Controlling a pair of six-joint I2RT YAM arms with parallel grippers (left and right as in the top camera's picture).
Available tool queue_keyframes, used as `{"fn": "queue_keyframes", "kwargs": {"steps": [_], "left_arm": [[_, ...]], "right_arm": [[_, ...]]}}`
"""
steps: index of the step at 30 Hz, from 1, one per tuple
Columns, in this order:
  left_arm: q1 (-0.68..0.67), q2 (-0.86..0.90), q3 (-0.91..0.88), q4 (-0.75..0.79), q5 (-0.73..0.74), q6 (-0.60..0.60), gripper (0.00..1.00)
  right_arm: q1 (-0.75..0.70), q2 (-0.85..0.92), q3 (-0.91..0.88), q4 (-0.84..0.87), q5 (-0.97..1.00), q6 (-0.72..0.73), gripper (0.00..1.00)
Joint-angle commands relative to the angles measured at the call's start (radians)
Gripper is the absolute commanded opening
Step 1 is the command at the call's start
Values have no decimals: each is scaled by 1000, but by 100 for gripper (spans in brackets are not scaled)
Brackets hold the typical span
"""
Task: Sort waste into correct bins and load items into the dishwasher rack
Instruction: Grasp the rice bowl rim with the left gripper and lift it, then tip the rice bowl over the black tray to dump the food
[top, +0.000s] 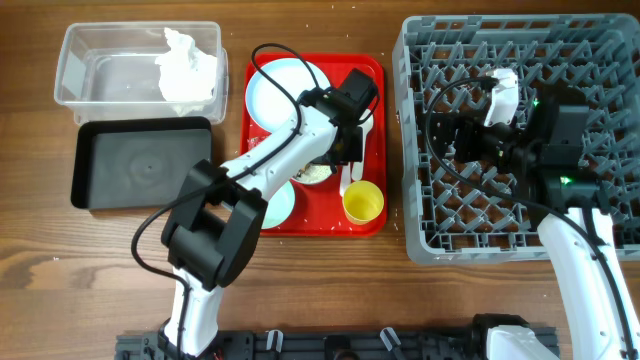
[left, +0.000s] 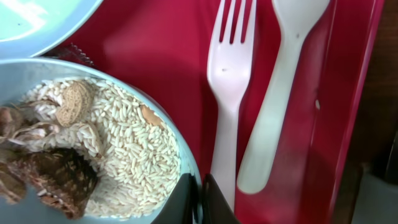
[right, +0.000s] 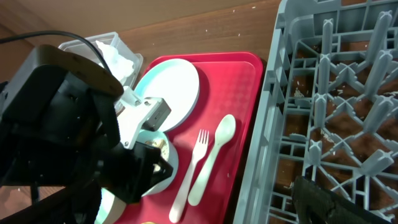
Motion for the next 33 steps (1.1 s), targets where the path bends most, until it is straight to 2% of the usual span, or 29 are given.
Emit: {"fn": "queue_keyframes", "kwargs": {"steps": [1,10,18,26,33], "left_arm": [[-3,-65,23,-19,13,38,4],[0,-141,23,-32,13,92,4],[37,-312,23,-50,13,117,4],[222,-474,23,-169,37,153,4],[511,-468,11,-249,269,325,4]], "right_arm": [[-4,1,15,3,-13,2,100],[-4,1,15,3,-13,0,100],[-4,1,15,5,-13,0,100],[-4,1,15,6,-13,0,100],[-4,1,15,6,-13,0,100]]}}
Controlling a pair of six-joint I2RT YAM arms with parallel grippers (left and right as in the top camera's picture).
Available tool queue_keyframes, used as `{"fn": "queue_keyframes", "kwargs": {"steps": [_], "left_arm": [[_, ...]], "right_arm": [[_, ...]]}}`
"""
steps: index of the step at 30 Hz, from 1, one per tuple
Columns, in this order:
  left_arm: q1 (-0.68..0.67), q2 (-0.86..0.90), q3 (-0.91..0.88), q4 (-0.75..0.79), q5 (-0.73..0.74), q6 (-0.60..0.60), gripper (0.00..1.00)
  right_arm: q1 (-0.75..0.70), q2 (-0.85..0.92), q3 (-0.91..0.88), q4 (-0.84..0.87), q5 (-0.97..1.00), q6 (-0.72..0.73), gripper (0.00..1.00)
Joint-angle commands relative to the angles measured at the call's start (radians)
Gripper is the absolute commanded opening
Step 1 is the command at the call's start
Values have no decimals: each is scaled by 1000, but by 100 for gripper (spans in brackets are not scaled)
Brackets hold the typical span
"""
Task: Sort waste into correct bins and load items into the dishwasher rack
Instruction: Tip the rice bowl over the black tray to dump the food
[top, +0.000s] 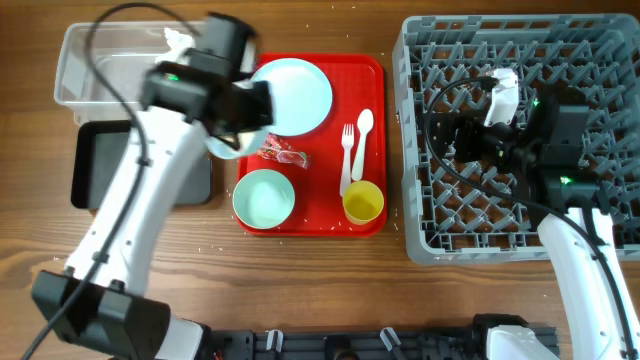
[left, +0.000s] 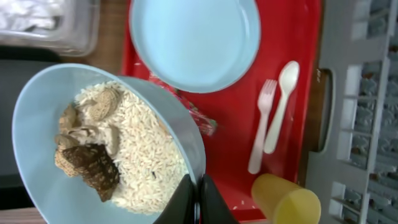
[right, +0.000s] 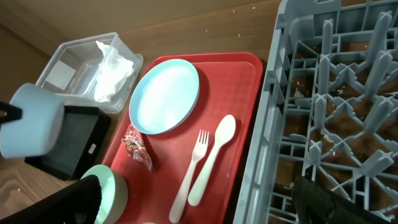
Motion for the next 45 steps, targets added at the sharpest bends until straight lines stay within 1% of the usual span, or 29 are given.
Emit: {"fn": "queue_keyframes", "kwargs": {"steps": [1,4,8,13,19,24,25,28,37,40,45], "left_arm": [[174,-1,4,-36,170,158,4],[296,15,1,-66,246,236,4],[450,42,-31,-70,427,368,4],[607,94,-117,-37,651,486,4],[748,190,-192,-16,907,649,4],[827,292,-218,40,1049,657,4],[844,331,-218,47,1113,657,4],[863,383,-218,43,1226,656,4],[869,404,-218,10,1457,643,4],[869,404,-218,5,1461,598,4],[871,404,-218,-24,1461,591,4]], "right_arm": [[-4,1,15,5,-13,0,100],[-4,1,15,5,-13,0,100],[-4,1,15,6,-13,0,100],[-4,1,15,1,-13,0,100],[-4,1,15,3,-13,0,100],[-4,1,15,3,-13,0,100],[-4,1,15,3,-14,0,100],[-4,1,15,3,-13,0,100],[-4,1,15,2,-13,0,100],[-4,1,15,2,-13,-1,100],[-4,1,15,2,-9,-1,100]]}}
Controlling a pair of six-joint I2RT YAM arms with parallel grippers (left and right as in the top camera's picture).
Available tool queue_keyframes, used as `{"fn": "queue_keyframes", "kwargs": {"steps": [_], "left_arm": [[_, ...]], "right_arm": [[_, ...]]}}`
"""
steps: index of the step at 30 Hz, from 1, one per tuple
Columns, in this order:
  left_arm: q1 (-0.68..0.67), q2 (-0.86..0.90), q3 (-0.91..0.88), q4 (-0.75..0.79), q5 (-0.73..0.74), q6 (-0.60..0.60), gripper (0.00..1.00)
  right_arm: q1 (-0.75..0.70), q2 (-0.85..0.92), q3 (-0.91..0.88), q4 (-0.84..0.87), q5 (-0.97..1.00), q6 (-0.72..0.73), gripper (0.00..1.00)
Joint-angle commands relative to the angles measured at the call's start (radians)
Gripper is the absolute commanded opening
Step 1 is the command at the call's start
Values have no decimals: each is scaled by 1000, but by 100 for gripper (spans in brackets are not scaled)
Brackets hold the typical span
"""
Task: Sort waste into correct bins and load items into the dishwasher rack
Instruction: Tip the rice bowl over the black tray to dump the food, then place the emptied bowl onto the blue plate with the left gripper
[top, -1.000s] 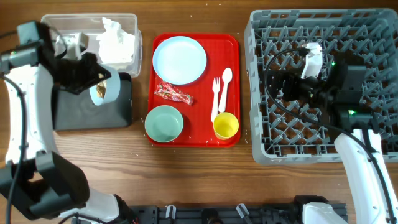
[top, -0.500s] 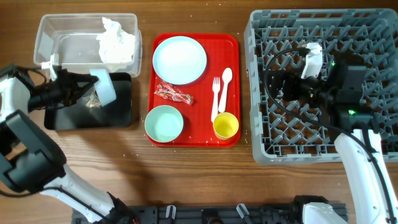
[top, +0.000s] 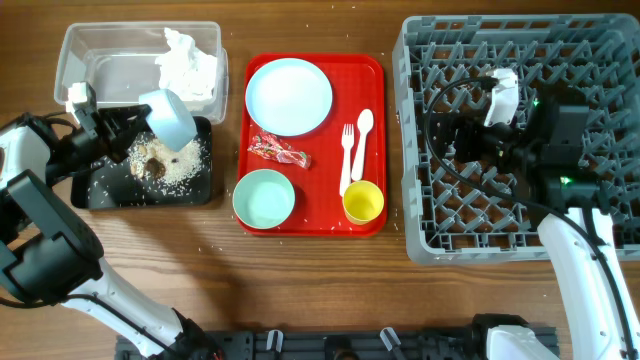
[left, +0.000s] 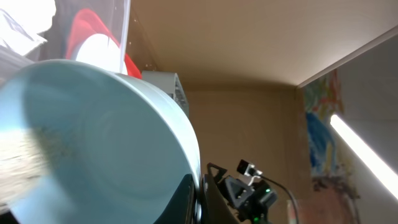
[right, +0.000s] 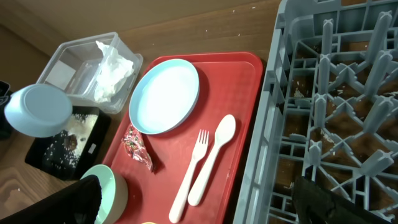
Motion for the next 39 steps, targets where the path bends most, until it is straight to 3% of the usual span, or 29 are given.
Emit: {"fn": "queue_keyframes", "kwargs": {"steps": [1,8,10,20,35,39], "left_arm": [[8,0,-3,-20,51,-12,4],[19,1,-3,9,24,-14,4],[33,0,-3,24,-8,-115,4],[12,-8,-3,-123,-21,53,4],[-96,-146,-2,-116,-106,52,4],[-180,-222,-2,-34,-107,29,4]], "right_arm": [[-4,1,15,2,-9,0,100],[-4,1,15,3,-10,0,99],[-4,1,15,5,-10,0,100],[-4,1,15,14,-10,0,100],[-4,1,15,14,-10,3,100],[-4,1,15,14,-10,2,100]]}}
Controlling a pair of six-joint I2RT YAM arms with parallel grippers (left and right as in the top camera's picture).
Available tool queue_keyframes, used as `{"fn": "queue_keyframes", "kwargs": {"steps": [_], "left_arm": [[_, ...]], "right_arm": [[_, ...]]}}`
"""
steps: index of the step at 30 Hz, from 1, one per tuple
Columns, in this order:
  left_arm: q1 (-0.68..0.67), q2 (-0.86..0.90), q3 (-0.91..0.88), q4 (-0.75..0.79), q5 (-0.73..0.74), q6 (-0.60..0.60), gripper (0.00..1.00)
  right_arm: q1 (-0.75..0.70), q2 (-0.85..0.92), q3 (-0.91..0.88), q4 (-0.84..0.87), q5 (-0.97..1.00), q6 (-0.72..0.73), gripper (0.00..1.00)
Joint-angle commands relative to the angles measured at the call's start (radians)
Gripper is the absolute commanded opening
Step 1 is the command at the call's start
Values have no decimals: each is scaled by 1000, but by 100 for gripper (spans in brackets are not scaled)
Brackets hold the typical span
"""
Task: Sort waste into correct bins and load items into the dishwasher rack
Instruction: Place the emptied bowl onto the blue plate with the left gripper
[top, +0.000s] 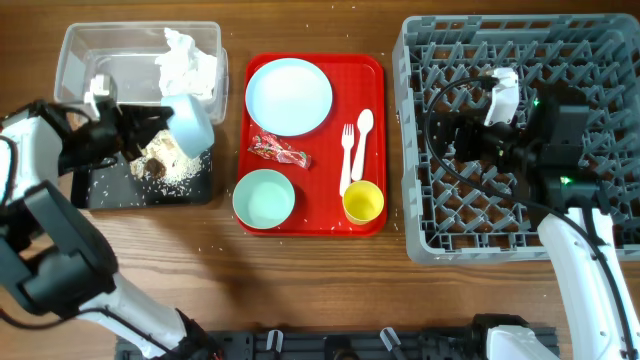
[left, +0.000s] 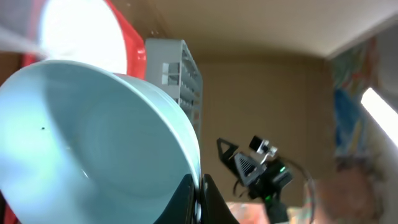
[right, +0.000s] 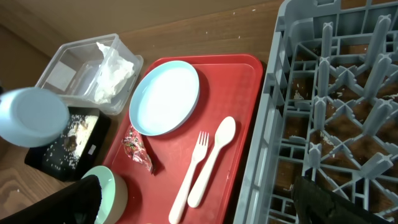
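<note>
My left gripper (left: 199, 200) is shut on the rim of a light-blue bowl (top: 190, 122), held tipped over the right end of the black tray (top: 100, 190). The bowl's inside (left: 93, 143) looks bare. Rice and brown food scraps (top: 155, 165) lie in that tray. On the red tray (top: 310, 215) sit a blue plate (top: 289, 96), a wrapper (top: 277, 150), a white fork (top: 347, 158), a spoon (top: 361, 138), a green bowl (top: 264, 197) and a yellow cup (top: 363, 201). My right gripper (top: 462, 135) hangs open over the grey dish rack (top: 420, 200), holding nothing.
A clear bin (top: 100, 62) with crumpled white tissue (top: 185, 55) stands behind the black tray. Rice grains are scattered on the wood around the black tray. The rack fills the right side of the table.
The tipped bowl has shifted a little to the right over the black tray, and its inside now shows no rice. The right arm has not moved.
My left gripper was shut on the rim of a bowl of rice and scraps on the red tray. Then it held that bowl up by the tray's left side. Later the bowl was tipped over the black tray with the food lying there, and now it is bare.
</note>
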Motion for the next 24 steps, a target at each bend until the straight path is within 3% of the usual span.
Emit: {"fn": "queue_keyframes", "kwargs": {"steps": [1,4,6,8,15,17,20,24], "left_arm": [[-105,-108,-1,103,-3,-25,4],[-223,-144,1,296,-131,-194,4],[-343,-154,1,475,-326,-358,4],[-444,-154,1,590,-492,-412,4],[-789,-135,1,765,-1284,-367,4],[-862,-113,1,780,-1425,-327,4],[-924,-56,1,797,-1536,-290,4],[-926,2,1,817,-1538,-290,4]], "right_arm": [[-4,1,15,7,-10,3,100],[-4,1,15,6,-10,3,100],[-4,1,15,6,-10,3,100],[-4,1,15,5,-10,3,100],[-4,1,15,5,-10,3,100],[-4,1,15,2,-10,3,100],[-4,1,15,-6,-10,3,100],[-4,1,15,-14,-10,2,99]]}}
